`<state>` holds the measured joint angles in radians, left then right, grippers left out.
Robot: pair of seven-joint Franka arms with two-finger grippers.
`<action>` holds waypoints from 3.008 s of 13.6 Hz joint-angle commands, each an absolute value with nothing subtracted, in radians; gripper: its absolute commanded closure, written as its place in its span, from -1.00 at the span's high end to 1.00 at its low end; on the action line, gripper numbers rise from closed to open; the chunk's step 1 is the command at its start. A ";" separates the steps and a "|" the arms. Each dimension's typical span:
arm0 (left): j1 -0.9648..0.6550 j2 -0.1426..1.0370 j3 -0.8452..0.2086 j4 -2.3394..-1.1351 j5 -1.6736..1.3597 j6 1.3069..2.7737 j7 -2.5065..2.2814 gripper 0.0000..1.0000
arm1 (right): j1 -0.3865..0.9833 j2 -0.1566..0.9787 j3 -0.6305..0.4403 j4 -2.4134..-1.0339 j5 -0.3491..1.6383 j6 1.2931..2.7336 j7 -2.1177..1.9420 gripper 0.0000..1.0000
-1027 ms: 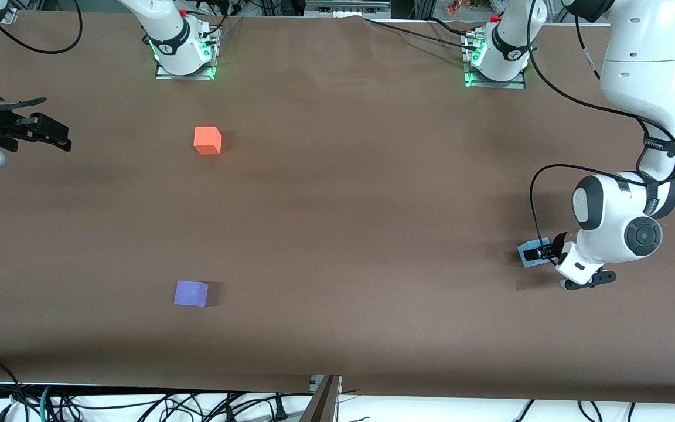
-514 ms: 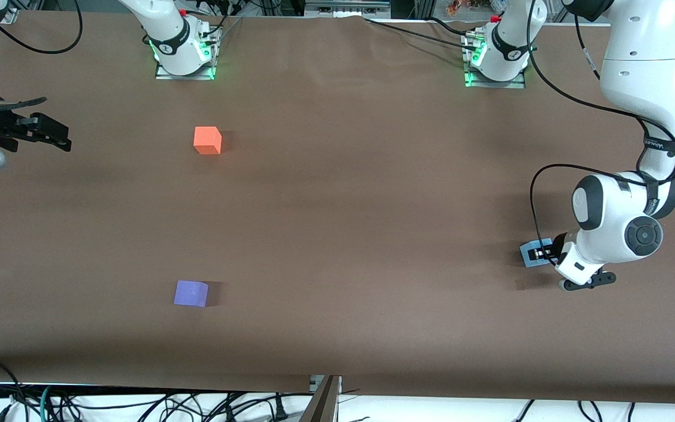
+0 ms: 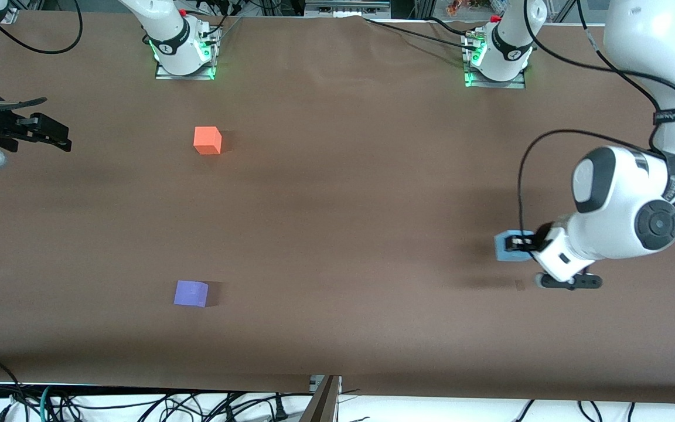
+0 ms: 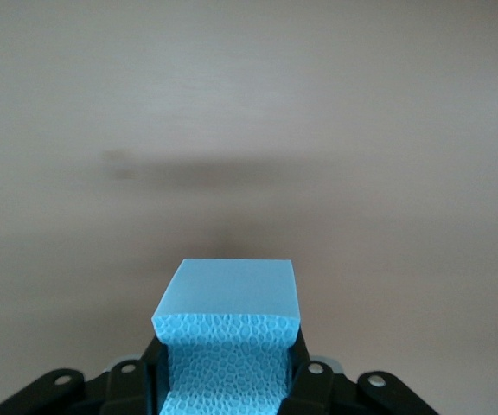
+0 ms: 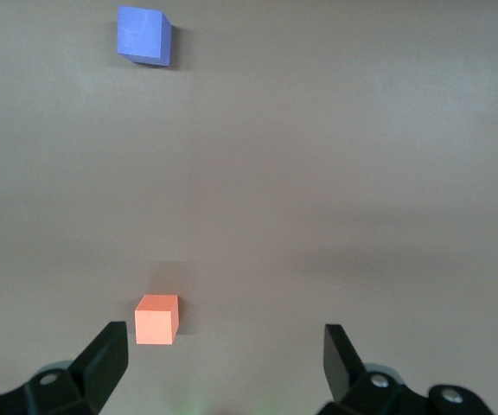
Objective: Place blue block between orange and purple blocks
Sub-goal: 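Carry the blue cube toward the table middle and release it, then withdraw the left gripper while the right gripper reaches the blue cube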
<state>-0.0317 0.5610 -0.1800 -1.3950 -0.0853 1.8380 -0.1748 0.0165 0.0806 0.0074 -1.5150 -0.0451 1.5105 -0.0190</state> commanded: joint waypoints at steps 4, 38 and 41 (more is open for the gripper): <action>-0.338 0.730 -0.219 -1.230 -0.057 1.928 -0.645 -0.70 | 0.011 0.100 0.011 -1.489 -0.035 1.506 -0.050 1.00; 0.103 0.061 -0.121 -1.806 0.009 1.809 -0.183 1.00 | 0.607 0.762 0.067 -1.367 -0.014 2.347 0.075 1.00; 0.100 0.061 -0.123 -1.804 0.018 1.853 -0.164 1.00 | 0.649 0.817 0.066 -1.344 -0.015 2.408 0.074 1.00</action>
<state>0.1005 0.0592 -0.1181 -1.8244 -0.0031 1.8428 -0.1867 0.6221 0.7720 0.0671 -1.3978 -0.0212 2.3864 0.0814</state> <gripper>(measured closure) 0.000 0.000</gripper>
